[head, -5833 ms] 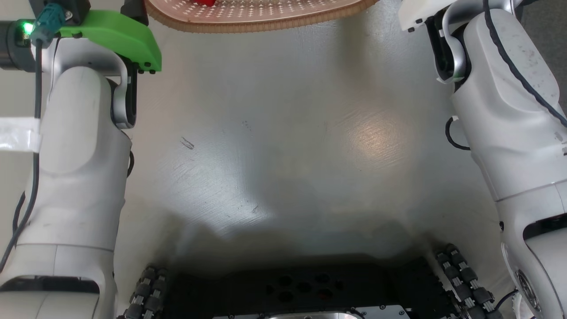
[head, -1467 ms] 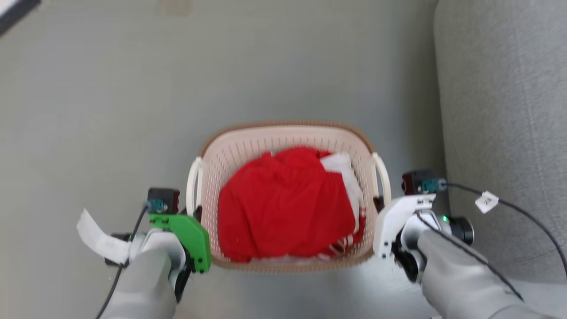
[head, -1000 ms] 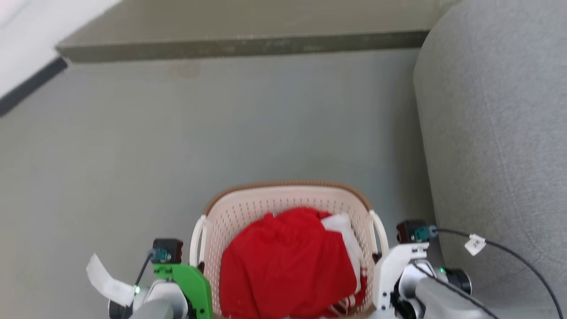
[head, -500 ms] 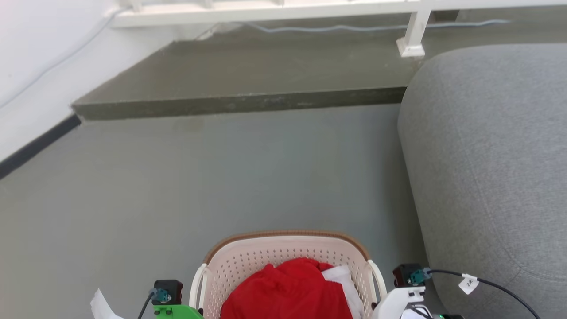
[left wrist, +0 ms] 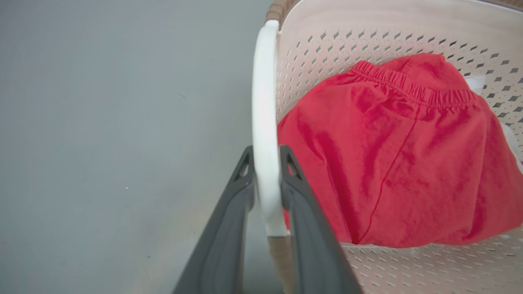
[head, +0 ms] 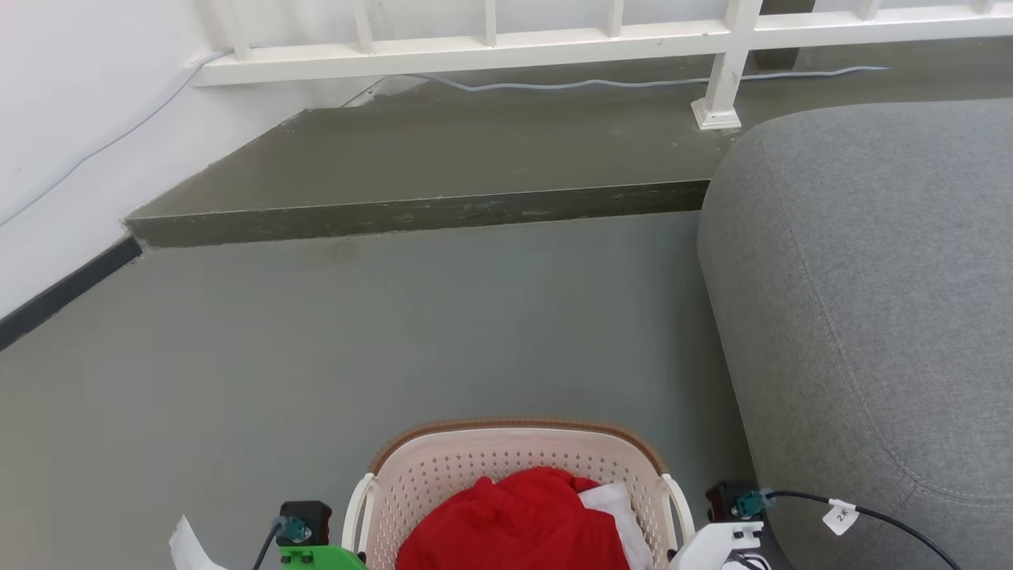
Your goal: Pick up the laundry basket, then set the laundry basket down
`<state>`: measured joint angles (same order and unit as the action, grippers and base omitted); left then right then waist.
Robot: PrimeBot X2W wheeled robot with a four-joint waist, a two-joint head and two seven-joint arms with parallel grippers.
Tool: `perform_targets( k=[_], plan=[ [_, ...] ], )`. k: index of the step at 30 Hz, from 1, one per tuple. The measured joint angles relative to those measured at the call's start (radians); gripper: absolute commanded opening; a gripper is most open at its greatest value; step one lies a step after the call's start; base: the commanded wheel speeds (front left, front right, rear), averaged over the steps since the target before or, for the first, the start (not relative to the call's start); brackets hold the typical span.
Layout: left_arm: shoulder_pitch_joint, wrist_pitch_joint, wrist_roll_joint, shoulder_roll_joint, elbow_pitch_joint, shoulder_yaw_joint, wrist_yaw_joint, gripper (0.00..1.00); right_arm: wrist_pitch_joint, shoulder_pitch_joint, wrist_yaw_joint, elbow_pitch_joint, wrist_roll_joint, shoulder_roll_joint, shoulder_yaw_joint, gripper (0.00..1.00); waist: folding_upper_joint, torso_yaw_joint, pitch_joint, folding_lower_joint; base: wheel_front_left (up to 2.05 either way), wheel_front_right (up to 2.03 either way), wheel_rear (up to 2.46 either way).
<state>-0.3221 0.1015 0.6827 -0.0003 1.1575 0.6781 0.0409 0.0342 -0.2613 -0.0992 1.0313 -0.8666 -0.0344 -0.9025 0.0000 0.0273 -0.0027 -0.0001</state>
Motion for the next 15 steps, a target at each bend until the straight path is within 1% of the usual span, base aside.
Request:
perform_targets(
  k=[15],
  plan=[
    [0.006,-0.005,0.024,0.001,-0.025,0.016,-0.024,0.00,0.019,-0.005,-0.002,0.019,-0.020,0.001,-0.016,0.00,0.0000,0.000,0.004,0.0000,0.00,0.00,0.00]
  ],
)
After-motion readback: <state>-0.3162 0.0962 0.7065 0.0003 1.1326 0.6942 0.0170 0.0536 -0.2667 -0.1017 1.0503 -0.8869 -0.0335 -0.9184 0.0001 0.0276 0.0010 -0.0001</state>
